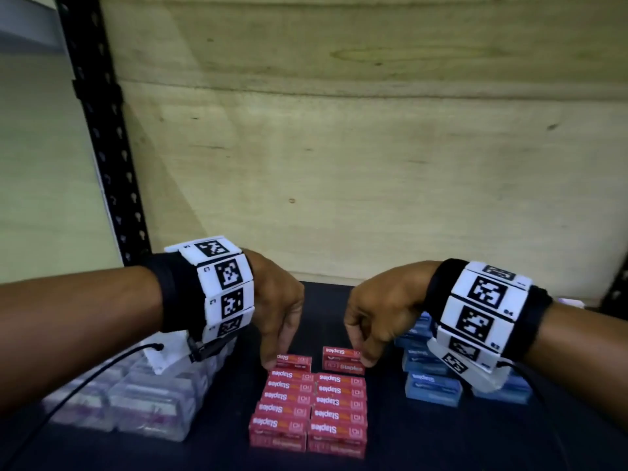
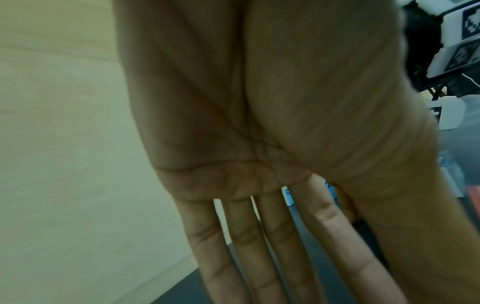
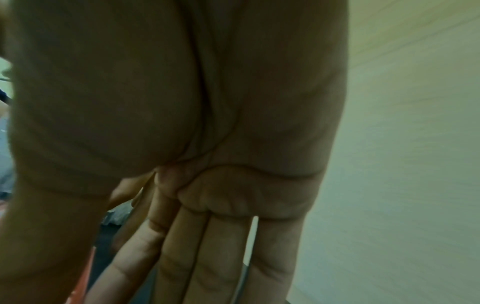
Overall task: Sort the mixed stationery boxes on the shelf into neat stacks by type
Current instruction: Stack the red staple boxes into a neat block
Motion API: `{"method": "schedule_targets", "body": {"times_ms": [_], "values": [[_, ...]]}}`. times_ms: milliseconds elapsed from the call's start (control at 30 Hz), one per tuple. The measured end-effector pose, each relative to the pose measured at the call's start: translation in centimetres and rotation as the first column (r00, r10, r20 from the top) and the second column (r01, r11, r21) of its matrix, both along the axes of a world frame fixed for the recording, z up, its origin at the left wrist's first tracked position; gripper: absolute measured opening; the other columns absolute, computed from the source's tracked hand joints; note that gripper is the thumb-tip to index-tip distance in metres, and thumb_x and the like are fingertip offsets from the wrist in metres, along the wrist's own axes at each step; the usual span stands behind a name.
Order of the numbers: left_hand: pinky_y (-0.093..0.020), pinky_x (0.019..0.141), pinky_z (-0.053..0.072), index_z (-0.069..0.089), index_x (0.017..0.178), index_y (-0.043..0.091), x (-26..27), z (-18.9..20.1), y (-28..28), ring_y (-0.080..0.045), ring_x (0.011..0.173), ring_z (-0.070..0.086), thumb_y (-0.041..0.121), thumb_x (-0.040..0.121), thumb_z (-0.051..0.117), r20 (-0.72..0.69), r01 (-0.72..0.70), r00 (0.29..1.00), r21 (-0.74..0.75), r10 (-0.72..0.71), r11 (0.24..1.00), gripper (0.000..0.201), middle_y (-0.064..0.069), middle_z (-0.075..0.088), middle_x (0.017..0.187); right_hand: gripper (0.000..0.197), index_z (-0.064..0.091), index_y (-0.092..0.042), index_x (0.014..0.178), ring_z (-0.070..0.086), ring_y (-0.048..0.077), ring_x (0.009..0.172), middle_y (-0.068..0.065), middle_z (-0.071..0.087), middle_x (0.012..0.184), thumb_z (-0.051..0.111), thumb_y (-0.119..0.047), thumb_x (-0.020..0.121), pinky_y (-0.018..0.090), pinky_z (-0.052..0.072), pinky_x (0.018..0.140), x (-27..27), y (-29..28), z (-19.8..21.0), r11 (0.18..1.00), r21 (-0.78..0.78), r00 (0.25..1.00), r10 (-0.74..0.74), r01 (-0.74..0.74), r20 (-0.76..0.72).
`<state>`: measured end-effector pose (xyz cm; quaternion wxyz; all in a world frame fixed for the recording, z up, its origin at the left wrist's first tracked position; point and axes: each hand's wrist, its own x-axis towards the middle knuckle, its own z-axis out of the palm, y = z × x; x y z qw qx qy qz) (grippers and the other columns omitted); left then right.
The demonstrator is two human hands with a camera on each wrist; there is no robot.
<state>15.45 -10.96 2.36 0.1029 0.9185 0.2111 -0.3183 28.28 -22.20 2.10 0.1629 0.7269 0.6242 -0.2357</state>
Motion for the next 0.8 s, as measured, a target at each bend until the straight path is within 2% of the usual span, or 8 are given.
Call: {"method": "schedule_targets", "body": {"times_ms": [200,300,400,500,567,600,700,800], "values": [[-0.016,0.082,0.046,0.077,0.097,0.023,-1.3,0.1,-0.6,0.017,0.072,0.057,0.026,0.073,0.084,-0.003,0.048,0.999,-0.006,-0.048,0.999,0.026,0.018,0.073,0.092,0.020,0.072,-0.021,0.100,0.054,-0.003,0.073,-0.017,0.063,0.077,0.079,-0.025,0.082,0.026,0.048,0.087,-0.6,-1.1,0.2,0.999,-0.016,1.000,0.027,-0.027,0.003],[-0.021,0.086,0.049,0.074,0.105,0.023,-1.6,0.2,-0.7,0.004,0.091,0.061,0.020,0.074,0.083,-0.022,0.084,0.996,-0.003,-0.084,0.996,0.032,0.011,0.072,0.106,0.021,0.071,-0.022,0.102,0.055,-0.002,0.073,-0.017,0.064,0.078,0.078,-0.026,0.083,0.024,0.047,0.083,-0.8,-1.4,0.3,0.998,-0.036,0.999,0.049,-0.049,0.005],[-0.028,0.093,0.050,0.070,0.113,0.022,-1.7,0.0,-0.6,-0.006,0.101,0.061,0.012,0.075,0.081,-0.022,0.115,0.993,0.005,-0.114,0.993,0.041,0.005,0.069,0.114,0.030,0.069,-0.022,0.110,0.055,-0.003,0.075,-0.018,0.063,0.080,0.079,-0.023,0.082,0.023,0.046,0.083,-0.9,-1.5,0.5,0.995,-0.080,0.999,0.052,-0.052,-0.002],[-0.017,0.082,0.049,0.066,0.119,0.020,-1.6,-0.2,-0.3,-0.007,0.104,0.060,0.010,0.079,0.078,0.000,0.115,0.993,-0.037,-0.115,0.993,0.043,0.002,0.068,0.119,0.043,0.065,-0.023,0.121,0.054,-0.002,0.075,-0.017,0.061,0.083,0.079,-0.018,0.082,0.025,0.045,0.085,-1.0,-1.4,0.7,0.991,-0.116,0.998,0.061,-0.062,-0.012],[-0.010,0.077,0.046,0.063,0.121,0.019,-1.4,-0.3,-0.1,-0.010,0.110,0.061,0.008,0.081,0.075,-0.013,0.085,0.996,-0.079,-0.087,0.993,0.043,0.001,0.066,0.123,0.043,0.063,-0.024,0.123,0.052,-0.003,0.075,-0.019,0.059,0.082,0.077,-0.015,0.083,0.028,0.045,0.088,-1.0,-1.3,0.7,0.990,-0.121,0.997,0.069,-0.071,-0.018],[-0.011,0.078,0.047,0.062,0.122,0.019,-1.4,-0.4,0.0,-0.013,0.114,0.060,0.007,0.082,0.074,-0.021,0.076,0.997,-0.090,-0.078,0.993,0.044,0.000,0.065,0.125,0.043,0.063,-0.024,0.123,0.052,-0.003,0.075,-0.019,0.059,0.081,0.077,-0.015,0.083,0.030,0.045,0.090,-1.0,-1.2,0.7,0.990,-0.120,0.997,0.071,-0.073,-0.023],[-0.025,0.091,0.049,0.061,0.123,0.019,-1.5,-0.5,0.0,-0.015,0.115,0.060,0.007,0.083,0.072,-0.033,0.077,0.996,-0.096,-0.080,0.992,0.043,0.000,0.066,0.124,0.041,0.065,-0.025,0.120,0.053,-0.003,0.075,-0.019,0.061,0.081,0.078,-0.015,0.082,0.033,0.046,0.094,-0.9,-1.0,0.5,0.991,-0.116,0.997,0.064,-0.069,-0.043],[-0.028,0.098,0.047,0.060,0.123,0.020,-1.7,-0.4,-0.1,-0.005,0.104,0.063,0.008,0.086,0.070,-0.042,0.091,0.994,-0.109,-0.096,0.990,0.041,0.004,0.068,0.121,0.038,0.067,-0.026,0.116,0.057,-0.002,0.077,-0.016,0.065,0.082,0.079,-0.018,0.081,0.034,0.048,0.095,-0.8,-0.8,0.3,0.992,-0.109,0.996,0.064,-0.069,-0.054]]}}
